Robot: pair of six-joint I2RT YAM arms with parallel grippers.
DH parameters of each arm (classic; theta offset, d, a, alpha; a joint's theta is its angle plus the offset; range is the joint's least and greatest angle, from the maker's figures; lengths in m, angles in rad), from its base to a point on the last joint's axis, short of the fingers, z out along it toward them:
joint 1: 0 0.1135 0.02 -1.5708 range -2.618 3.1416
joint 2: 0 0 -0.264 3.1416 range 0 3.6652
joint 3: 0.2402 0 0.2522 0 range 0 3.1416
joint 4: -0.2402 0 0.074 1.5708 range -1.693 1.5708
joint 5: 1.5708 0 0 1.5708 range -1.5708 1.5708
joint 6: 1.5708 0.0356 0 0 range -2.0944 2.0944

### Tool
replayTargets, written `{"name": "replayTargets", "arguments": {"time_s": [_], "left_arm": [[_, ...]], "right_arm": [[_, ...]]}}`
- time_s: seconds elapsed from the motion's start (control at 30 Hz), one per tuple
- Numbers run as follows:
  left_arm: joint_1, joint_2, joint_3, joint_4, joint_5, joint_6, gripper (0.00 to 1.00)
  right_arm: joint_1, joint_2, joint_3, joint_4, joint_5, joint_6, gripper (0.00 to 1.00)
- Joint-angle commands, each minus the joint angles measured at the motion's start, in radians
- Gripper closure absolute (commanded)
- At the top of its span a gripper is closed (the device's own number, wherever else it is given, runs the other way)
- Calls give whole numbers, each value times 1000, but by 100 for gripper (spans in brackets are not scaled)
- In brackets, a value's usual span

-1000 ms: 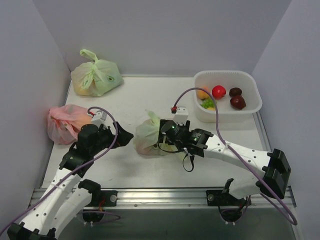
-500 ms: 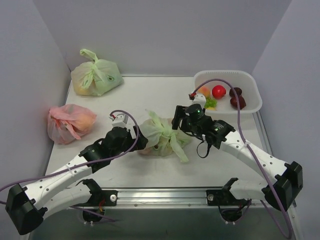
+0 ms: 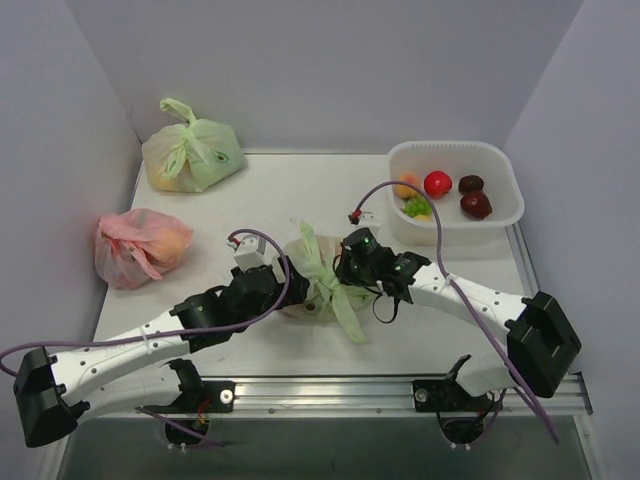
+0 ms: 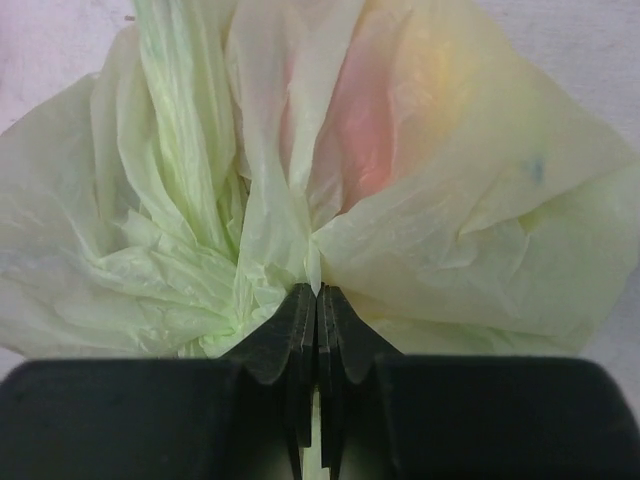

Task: Untie the knot of the plastic bag and take out the fruit

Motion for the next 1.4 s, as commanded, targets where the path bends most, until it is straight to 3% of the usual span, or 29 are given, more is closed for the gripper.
{"name": "replayTargets", "arguments": {"time_s": [0.0, 0.37, 0.5, 0.6, 0.73, 0.77, 0.83, 0.97, 1.0, 1.1, 1.17, 1.27, 1.3, 1.37], "left_arm": [[-50, 31, 15, 44, -100, -77, 3], [-50, 117, -18, 56, -248, -188, 3], [-38, 112, -43, 127, -275, -169, 14], [-33, 147, -35, 141, -269, -160, 31], [-10, 154, -52, 122, -269, -157, 77], [17, 143, -60, 127, -260, -136, 100], [65, 92, -86, 145, -204, -90, 100], [275, -23, -98, 145, -50, 88, 100], [369, -55, -95, 147, -6, 123, 100], [508, -69, -58, 127, 175, 267, 100], [540, -54, -26, 84, 253, 338, 100], [545, -53, -17, 56, 370, 355, 100], [545, -60, -24, 58, 430, 348, 100], [544, -69, -31, 67, 470, 322, 100]], "right_arm": [[69, -34, -12, 51, 53, 35, 100], [205, -66, -78, 187, 172, 73, 100], [219, -69, -94, 195, 181, 76, 100], [227, -71, -104, 195, 189, 82, 100], [225, -106, -119, 172, 236, 67, 100], [212, -118, -127, 163, 266, 59, 100], [178, -164, -160, 130, 287, 50, 100], [5, -285, -252, 66, 278, 85, 100], [-67, -311, -269, 34, 262, 85, 100], [-162, -382, -289, -23, 226, 72, 100], [-164, -407, -266, -51, 176, 15, 100], [-134, -419, -214, -81, 120, -48, 78], [-112, -422, -193, -92, 116, -65, 61], [-33, -414, -124, -123, 144, -109, 52]]}}
